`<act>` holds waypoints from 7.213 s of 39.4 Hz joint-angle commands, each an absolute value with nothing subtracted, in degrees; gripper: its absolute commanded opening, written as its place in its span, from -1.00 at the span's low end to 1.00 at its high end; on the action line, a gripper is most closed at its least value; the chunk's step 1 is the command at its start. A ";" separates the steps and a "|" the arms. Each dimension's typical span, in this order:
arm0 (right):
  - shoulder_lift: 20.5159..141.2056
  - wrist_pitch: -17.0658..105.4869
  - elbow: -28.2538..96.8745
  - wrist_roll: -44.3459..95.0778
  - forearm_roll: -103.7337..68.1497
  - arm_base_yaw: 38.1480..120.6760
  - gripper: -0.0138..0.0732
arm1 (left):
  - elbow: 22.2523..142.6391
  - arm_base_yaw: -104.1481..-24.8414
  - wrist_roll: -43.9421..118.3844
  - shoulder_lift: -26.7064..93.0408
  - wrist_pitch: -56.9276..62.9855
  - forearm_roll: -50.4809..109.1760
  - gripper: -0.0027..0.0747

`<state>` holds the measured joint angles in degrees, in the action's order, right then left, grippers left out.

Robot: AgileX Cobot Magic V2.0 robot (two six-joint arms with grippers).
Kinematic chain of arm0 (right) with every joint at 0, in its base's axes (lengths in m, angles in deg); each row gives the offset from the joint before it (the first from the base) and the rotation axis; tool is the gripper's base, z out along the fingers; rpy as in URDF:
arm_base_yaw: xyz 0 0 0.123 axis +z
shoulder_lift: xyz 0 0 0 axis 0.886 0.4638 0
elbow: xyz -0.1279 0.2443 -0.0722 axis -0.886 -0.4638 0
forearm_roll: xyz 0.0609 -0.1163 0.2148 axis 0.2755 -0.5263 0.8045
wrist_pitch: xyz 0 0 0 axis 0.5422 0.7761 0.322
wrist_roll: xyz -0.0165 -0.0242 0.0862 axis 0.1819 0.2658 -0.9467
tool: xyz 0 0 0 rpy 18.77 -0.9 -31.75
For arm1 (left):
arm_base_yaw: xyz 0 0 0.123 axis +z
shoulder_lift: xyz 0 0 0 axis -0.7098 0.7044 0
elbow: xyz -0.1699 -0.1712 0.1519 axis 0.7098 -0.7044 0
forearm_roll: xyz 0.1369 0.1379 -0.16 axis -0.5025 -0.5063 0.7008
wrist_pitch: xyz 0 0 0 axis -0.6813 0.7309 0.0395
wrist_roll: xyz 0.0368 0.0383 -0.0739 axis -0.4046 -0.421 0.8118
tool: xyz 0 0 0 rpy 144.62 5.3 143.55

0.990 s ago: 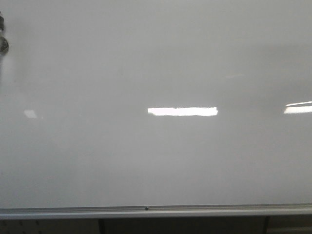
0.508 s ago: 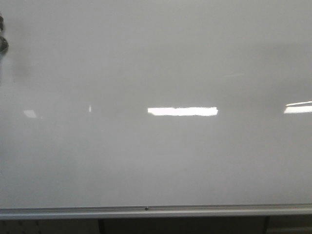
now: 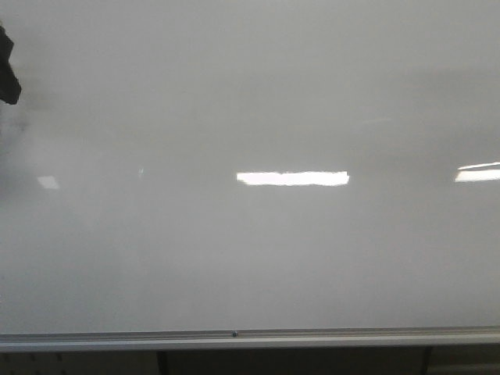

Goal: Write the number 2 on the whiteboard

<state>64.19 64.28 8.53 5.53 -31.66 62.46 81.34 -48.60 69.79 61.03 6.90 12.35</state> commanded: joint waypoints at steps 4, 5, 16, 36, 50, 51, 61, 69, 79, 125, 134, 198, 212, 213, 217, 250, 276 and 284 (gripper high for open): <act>64.32 60.22 10.56 5.71 -31.93 62.23 0.65 | 83.28 -49.01 70.20 60.58 -0.91 13.20 0.48; 64.32 60.22 10.56 5.71 -31.93 62.23 0.65 | 83.28 -49.01 70.20 60.73 -1.51 13.20 0.48; 64.32 60.17 10.56 5.71 -31.93 62.23 0.65 | 83.37 -49.01 70.20 63.18 -2.08 13.20 0.48; 64.32 60.17 10.56 5.71 -31.93 62.23 0.65 | 83.37 -49.05 70.20 64.78 -3.42 13.20 -0.57; 64.32 60.38 10.73 5.71 -31.25 62.23 0.65 | 84.60 -49.14 69.29 62.28 2.42 12.28 -0.75; 64.32 60.66 10.94 5.71 -30.77 62.23 0.65 | 85.10 -49.14 68.71 61.50 4.63 12.29 -0.75; 67.85 74.04 19.32 9.21 -25.24 62.28 0.65 | 92.05 -54.27 52.99 54.09 30.47 12.39 -0.75; 71.84 82.83 27.04 24.18 -16.87 62.28 0.65 | 95.49 -61.64 43.48 50.95 42.25 14.80 -0.77; 78.02 93.15 35.89 43.57 -3.02 66.71 0.65 | 99.31 -73.09 35.04 50.57 52.25 20.71 -0.77; 98.21 92.50 54.62 55.90 -2.03 98.14 0.18 | 99.45 -87.69 33.60 50.57 51.50 21.37 -0.77; 98.21 93.38 54.62 55.90 -2.71 98.14 -0.19 | 99.45 -87.69 33.60 50.57 51.50 21.37 -0.77; 70.32 69.69 23.07 20.98 -16.46 61.99 -0.60 | 86.65 -63.26 58.25 30.45 42.83 16.95 0.42; 71.84 47.65 15.80 21.69 -14.30 62.59 -0.60 | 86.04 -62.67 58.25 30.01 41.39 16.85 0.42; 72.47 46.50 15.78 22.29 -14.30 62.93 -0.60 | 86.04 -62.67 58.25 30.01 41.18 16.85 0.42; 74.79 43.88 16.89 24.66 -14.30 65.32 -0.60 | 86.04 -62.67 58.25 30.01 41.07 16.85 0.42; 92.96 36.84 29.49 26.47 -16.72 65.26 -0.60 | 86.04 -62.67 58.15 30.01 40.94 16.85 0.42; 99.72 50.44 29.28 26.47 -15.96 66.92 -0.60 | 86.04 -62.67 58.15 30.01 40.94 16.85 0.42; 99.72 51.32 29.28 26.47 -18.91 61.29 -0.60 | 86.04 -62.67 58.15 30.01 40.94 16.85 0.34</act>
